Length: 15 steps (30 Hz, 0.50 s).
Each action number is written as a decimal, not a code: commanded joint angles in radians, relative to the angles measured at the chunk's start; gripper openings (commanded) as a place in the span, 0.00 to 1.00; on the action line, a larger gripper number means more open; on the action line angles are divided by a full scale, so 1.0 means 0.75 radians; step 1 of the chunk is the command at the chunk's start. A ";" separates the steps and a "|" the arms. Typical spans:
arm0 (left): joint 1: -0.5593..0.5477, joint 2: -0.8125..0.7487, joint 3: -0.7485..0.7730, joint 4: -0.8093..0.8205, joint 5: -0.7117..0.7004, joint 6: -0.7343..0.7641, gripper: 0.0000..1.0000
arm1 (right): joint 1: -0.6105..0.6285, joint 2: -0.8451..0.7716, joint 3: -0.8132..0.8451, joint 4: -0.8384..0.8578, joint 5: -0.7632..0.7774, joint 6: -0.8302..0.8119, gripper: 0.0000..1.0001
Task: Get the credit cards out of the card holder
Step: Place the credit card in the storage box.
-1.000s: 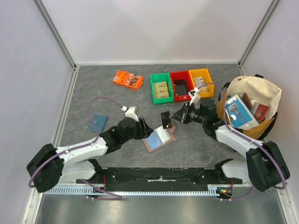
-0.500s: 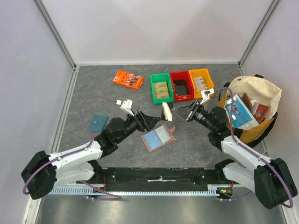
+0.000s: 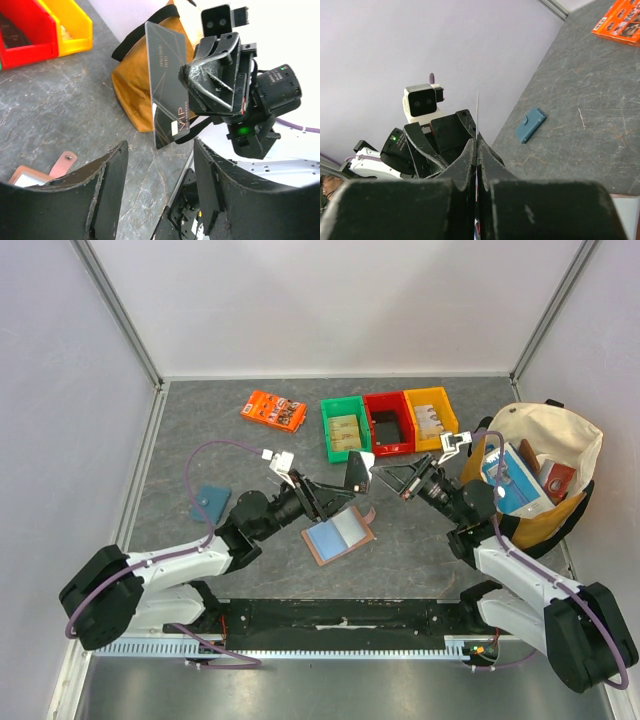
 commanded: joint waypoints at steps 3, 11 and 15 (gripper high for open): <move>0.002 0.031 0.040 0.220 0.041 0.000 0.56 | 0.011 0.015 -0.021 0.165 -0.010 0.036 0.00; 0.002 0.064 0.017 0.318 0.014 -0.037 0.31 | 0.017 0.031 -0.040 0.208 -0.014 0.044 0.00; 0.016 0.031 -0.001 0.281 0.010 -0.025 0.04 | 0.017 0.051 -0.048 0.216 -0.035 0.028 0.08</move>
